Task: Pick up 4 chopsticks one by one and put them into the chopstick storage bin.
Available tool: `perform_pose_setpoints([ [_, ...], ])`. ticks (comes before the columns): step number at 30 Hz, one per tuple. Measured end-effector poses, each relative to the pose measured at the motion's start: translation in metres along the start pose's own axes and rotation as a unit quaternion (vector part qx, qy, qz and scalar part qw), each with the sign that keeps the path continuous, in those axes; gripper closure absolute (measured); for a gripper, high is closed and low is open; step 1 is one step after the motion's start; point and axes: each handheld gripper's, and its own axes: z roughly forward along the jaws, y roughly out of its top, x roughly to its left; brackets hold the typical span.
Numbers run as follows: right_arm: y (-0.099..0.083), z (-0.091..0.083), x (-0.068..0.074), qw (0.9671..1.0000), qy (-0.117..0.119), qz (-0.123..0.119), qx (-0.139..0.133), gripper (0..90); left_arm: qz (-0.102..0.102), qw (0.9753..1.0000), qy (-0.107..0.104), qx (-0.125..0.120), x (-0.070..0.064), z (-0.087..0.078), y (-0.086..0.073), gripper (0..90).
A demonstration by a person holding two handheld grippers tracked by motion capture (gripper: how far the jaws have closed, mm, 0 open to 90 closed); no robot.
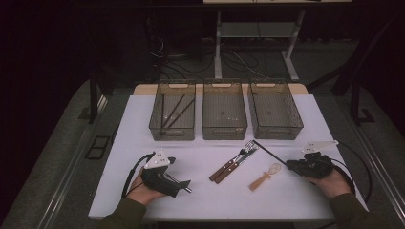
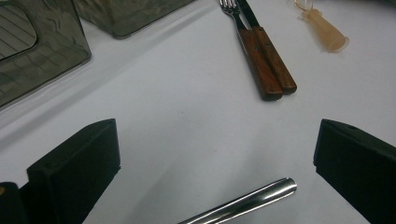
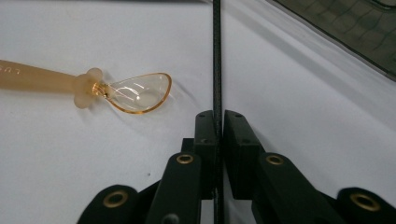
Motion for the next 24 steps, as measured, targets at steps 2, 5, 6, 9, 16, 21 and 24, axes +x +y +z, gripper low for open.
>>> perform_pose_setpoints([
  [2,0.0002,0.0001,0.0003,1.0000,-0.001,-0.002,0.001,84.6,-0.001,1.0000,0.000,0.001,-0.0001,0.0003,-0.0001,0.0],
  [5,-0.0004,0.0001,-0.0002,1.0000,0.001,-0.002,-0.002,84.8,-0.002,1.0000,-0.001,0.002,0.0002,0.0004,-0.0002,0.0],
  [6,-0.0008,0.0003,-0.0007,1.0000,0.001,0.000,-0.003,84.8,-0.002,1.0000,-0.002,0.003,0.0003,0.0003,-0.0002,0.0],
  [9,-0.0006,0.0001,-0.0018,1.0000,0.003,0.002,-0.003,85.4,-0.003,1.0000,-0.002,0.003,0.0003,0.0007,-0.0003,0.0],
  [16,0.0020,-0.0004,-0.0015,1.0000,0.003,0.001,0.005,85.7,-0.004,1.0000,-0.002,0.001,0.0008,-0.0002,-0.0004,0.0],
  [21,0.0040,-0.0044,-0.0031,1.0000,0.004,-0.001,0.003,85.8,-0.003,1.0000,-0.003,0.000,0.0007,0.0000,-0.0003,0.0],
  [24,0.0057,-0.0097,-0.0040,1.0000,0.001,-0.002,0.000,85.8,-0.003,1.0000,-0.004,0.001,0.0007,0.0002,-0.0003,0.0],
])
